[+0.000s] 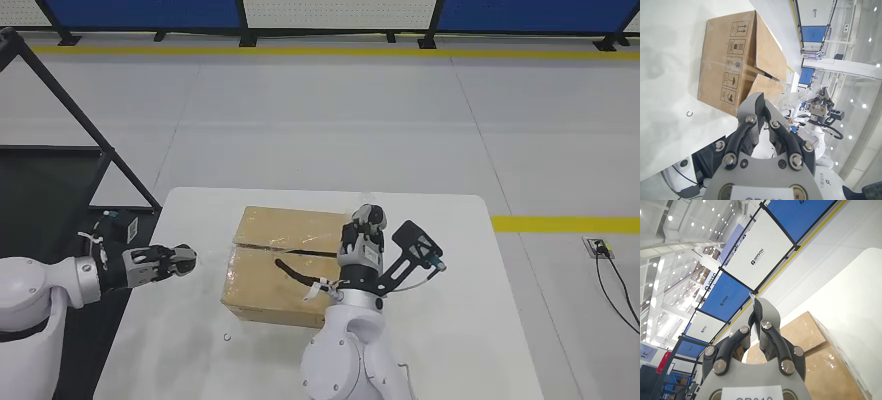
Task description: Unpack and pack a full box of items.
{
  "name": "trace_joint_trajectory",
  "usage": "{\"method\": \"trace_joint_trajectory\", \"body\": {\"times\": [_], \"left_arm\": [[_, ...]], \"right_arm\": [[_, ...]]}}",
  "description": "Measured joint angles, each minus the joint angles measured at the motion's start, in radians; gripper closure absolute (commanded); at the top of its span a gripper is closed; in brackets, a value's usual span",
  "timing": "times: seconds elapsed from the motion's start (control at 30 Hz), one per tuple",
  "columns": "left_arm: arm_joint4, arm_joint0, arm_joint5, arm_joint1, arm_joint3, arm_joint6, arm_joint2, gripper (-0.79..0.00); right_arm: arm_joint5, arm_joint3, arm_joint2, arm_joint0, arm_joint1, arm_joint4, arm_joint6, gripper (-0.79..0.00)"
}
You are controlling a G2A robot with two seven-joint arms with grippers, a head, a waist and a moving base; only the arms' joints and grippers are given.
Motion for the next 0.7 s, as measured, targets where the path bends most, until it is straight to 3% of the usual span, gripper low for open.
{"method": "trace_joint_trajectory", "body": {"times": [0.3, 0.47, 0.7], "left_arm": [[0.079, -0.12, -0.021, 0.019, 0.117, -0.043, 0.093, 0.0], [0.099, -0.194, -0.037, 0.023, 0.187, -0.062, 0.161, 0.0], [0.107, -0.278, -0.054, 0.022, 0.269, -0.067, 0.246, 0.0]], "right_arm": [[-0.065, 0.057, 0.026, -0.008, 0.0, 0.044, -0.074, 0.0], [-0.055, 0.125, 0.006, 0.01, -0.005, 0.03, -0.166, 0.0], [-0.053, 0.163, 0.003, 0.022, -0.006, 0.041, -0.179, 0.0]]}}
